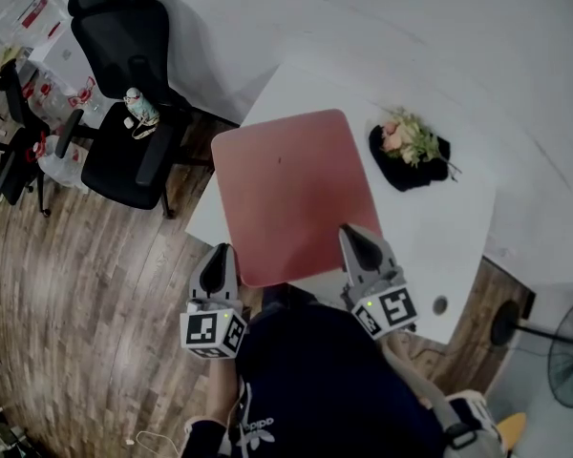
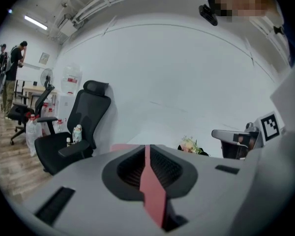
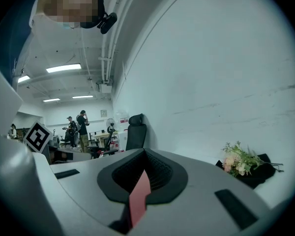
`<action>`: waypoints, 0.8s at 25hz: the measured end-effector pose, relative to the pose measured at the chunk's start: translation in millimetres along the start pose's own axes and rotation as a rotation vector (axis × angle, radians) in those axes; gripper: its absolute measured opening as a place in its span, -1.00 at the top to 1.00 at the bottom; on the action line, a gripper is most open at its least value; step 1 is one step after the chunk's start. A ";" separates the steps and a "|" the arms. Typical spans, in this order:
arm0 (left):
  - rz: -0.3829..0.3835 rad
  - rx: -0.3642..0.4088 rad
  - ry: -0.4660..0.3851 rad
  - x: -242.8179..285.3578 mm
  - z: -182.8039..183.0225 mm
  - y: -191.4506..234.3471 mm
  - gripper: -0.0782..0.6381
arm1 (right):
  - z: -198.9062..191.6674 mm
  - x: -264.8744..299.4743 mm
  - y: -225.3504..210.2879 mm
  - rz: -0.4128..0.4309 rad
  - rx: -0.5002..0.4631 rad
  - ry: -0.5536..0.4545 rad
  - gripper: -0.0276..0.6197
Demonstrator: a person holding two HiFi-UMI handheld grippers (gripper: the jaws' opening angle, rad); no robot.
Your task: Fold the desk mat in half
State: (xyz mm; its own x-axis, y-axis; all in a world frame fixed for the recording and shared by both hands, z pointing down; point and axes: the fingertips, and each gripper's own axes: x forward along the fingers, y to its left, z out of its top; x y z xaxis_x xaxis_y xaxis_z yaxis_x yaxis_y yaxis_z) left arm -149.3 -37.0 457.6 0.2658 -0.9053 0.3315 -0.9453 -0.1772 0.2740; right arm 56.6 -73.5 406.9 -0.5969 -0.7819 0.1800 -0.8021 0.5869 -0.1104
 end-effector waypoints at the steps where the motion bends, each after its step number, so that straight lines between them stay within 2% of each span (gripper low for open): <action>1: -0.006 -0.037 0.018 0.2 -8.0 2.9 0.71 | -1.1 -1.0 0.0 0.003 -0.007 0.002 0.91; 3: -0.014 -0.106 0.059 -0.5 -25.7 9.1 0.58 | -4.4 -2.4 2.1 0.010 -0.010 0.008 0.91; 7: -0.012 -0.203 0.157 -2.1 -68.3 21.3 0.51 | -16.0 -3.6 10.3 0.027 0.031 0.046 0.91; 10: -0.017 -0.293 0.239 -3.2 -106.3 26.8 0.45 | -32.6 -7.4 10.6 0.035 0.015 0.092 0.91; 14: -0.043 -0.368 0.359 -6.2 -154.1 28.0 0.38 | -47.0 -9.9 16.1 0.046 0.027 0.121 0.91; 20: -0.087 -0.454 0.485 -6.6 -202.6 27.7 0.32 | -64.5 -13.6 27.1 0.051 0.077 0.170 0.91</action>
State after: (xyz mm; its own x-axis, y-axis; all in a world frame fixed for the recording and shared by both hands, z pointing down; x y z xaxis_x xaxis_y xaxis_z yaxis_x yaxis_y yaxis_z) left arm -138.9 42.3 645.9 0.4927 -0.6004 0.6298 -0.7709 0.0345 0.6360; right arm 44.2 -33.4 464.6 -0.6304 -0.7007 0.3340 -0.7737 0.6020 -0.1974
